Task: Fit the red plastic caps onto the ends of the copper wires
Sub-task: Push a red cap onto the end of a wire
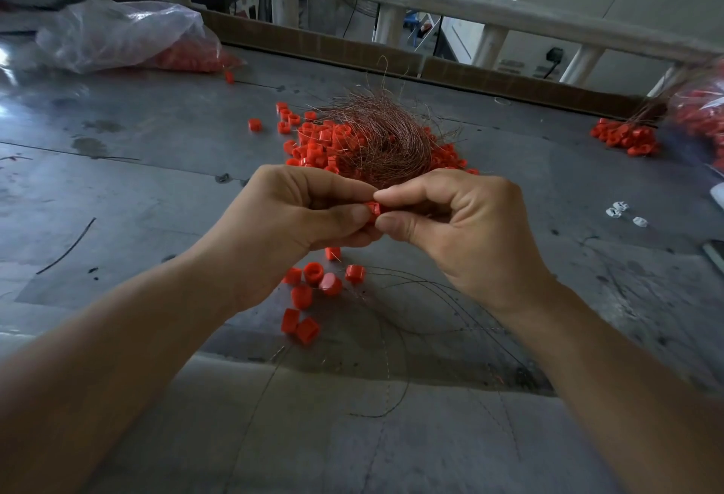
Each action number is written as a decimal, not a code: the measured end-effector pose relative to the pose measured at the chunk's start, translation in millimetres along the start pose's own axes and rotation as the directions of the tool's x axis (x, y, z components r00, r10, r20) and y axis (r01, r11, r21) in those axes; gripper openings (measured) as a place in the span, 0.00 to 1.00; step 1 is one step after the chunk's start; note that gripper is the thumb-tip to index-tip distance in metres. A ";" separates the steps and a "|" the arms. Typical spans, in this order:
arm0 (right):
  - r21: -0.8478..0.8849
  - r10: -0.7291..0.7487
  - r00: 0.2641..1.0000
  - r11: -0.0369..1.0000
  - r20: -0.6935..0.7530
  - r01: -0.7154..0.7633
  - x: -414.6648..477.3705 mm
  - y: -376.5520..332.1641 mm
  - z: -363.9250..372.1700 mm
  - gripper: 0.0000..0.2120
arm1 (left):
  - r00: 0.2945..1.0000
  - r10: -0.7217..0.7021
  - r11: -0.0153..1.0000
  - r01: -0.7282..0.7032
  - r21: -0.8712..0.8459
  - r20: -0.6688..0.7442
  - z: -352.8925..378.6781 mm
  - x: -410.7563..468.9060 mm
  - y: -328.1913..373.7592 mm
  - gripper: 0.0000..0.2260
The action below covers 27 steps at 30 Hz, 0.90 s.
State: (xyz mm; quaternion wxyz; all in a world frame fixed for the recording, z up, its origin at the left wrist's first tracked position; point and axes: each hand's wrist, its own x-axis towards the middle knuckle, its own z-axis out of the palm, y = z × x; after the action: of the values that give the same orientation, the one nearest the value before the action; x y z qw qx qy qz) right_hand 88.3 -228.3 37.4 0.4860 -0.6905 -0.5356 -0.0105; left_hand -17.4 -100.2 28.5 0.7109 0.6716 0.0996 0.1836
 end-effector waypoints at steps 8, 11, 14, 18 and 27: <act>-0.030 -0.036 0.999 0.999 -0.019 0.036 -1.6 -0.7 1.7 0.12 | 0.999 -0.022 0.999 0.024 -0.043 0.035 -1.1 -2.8 -0.3 0.10; -0.038 -0.059 0.997 0.998 -0.050 0.057 -3.0 -1.8 2.9 0.09 | 0.999 -0.031 0.995 0.033 -0.091 0.025 0.4 -4.1 -0.7 0.09; -0.025 -0.063 0.995 0.998 -0.082 0.062 -4.1 -3.2 4.9 0.09 | 0.999 -0.033 0.994 0.037 -0.107 0.038 1.1 -6.0 0.1 0.08; -0.030 -0.068 0.995 0.997 -0.067 0.066 -3.6 -3.9 4.8 0.09 | 0.999 -0.029 0.993 0.034 -0.115 0.043 1.0 -6.8 1.1 0.09; 0.033 -0.111 0.994 0.993 0.024 0.110 0.4 -1.3 -2.9 0.10 | 0.987 -0.064 0.989 0.082 -0.119 0.150 -1.3 -4.9 1.7 0.12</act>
State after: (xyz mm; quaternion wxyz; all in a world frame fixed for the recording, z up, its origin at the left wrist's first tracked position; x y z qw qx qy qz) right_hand 89.0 -230.1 40.0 0.4885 -0.6522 -0.5793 -0.0201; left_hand -22.6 -100.9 29.5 0.7632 0.6332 0.0603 0.1136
